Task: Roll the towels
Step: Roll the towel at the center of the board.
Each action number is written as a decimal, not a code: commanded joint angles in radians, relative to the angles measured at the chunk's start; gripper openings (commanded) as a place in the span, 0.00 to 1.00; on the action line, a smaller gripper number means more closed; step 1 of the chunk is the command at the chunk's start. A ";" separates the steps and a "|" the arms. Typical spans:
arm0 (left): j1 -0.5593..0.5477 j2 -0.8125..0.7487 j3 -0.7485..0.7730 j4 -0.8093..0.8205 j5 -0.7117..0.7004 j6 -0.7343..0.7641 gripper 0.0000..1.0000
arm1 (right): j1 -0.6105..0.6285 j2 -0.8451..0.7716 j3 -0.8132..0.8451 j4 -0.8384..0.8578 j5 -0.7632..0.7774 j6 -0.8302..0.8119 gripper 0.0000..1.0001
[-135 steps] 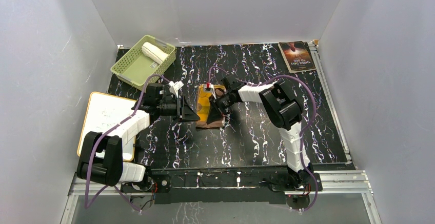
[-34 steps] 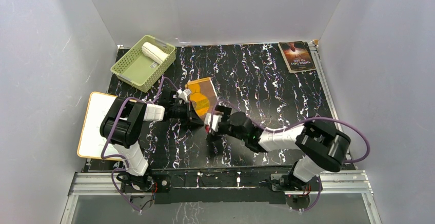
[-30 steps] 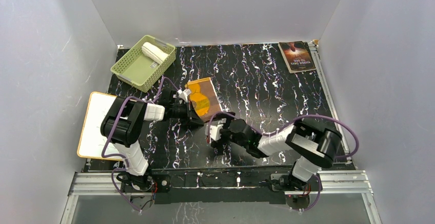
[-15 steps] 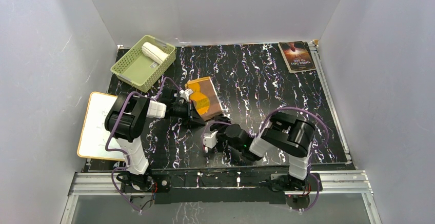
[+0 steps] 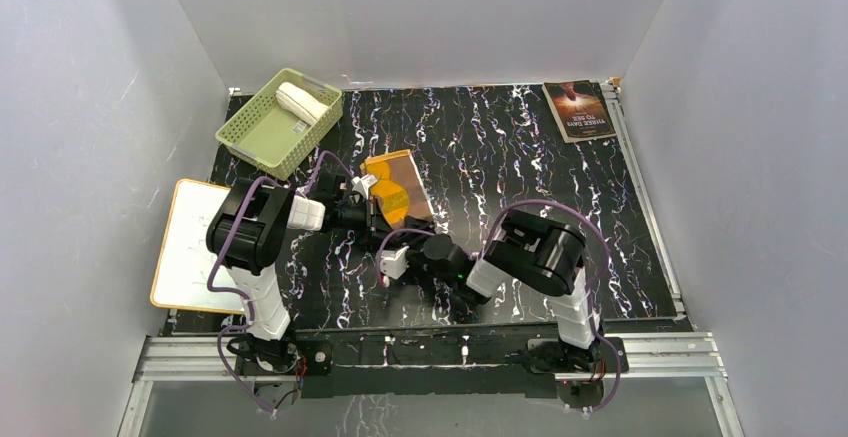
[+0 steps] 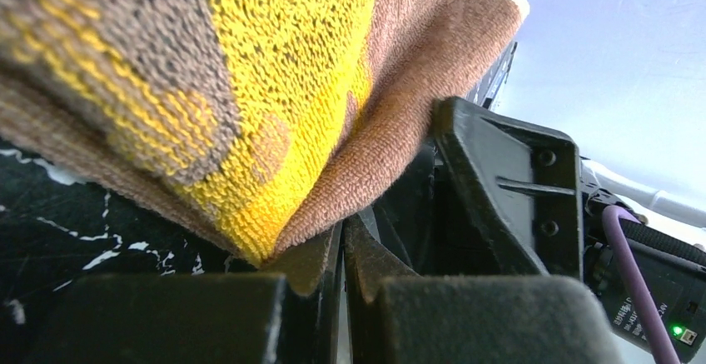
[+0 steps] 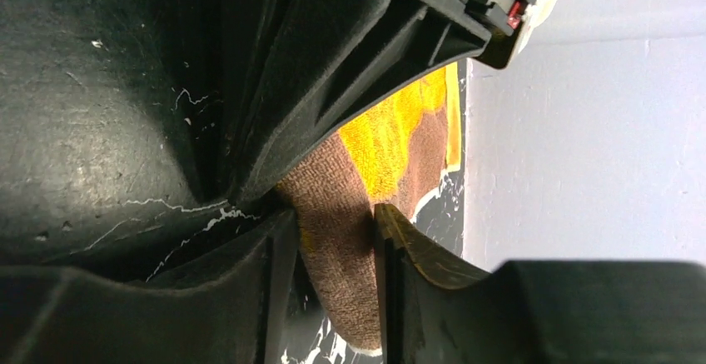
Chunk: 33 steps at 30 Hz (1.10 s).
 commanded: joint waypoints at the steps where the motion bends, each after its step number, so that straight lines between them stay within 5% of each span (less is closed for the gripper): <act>1: 0.001 0.018 -0.001 -0.040 -0.011 0.020 0.00 | -0.026 0.055 0.040 -0.183 -0.059 0.043 0.31; 10: 0.003 -0.011 0.019 -0.085 -0.003 0.042 0.00 | -0.099 0.001 0.145 -0.474 -0.198 0.174 0.00; 22: 0.107 -0.374 0.061 -0.313 0.042 0.117 0.06 | -0.188 -0.168 0.440 -1.165 -0.369 0.721 0.00; 33: 0.119 -0.517 -0.100 -0.346 0.001 0.115 0.07 | -0.194 -0.340 0.393 -1.347 -0.650 1.308 0.00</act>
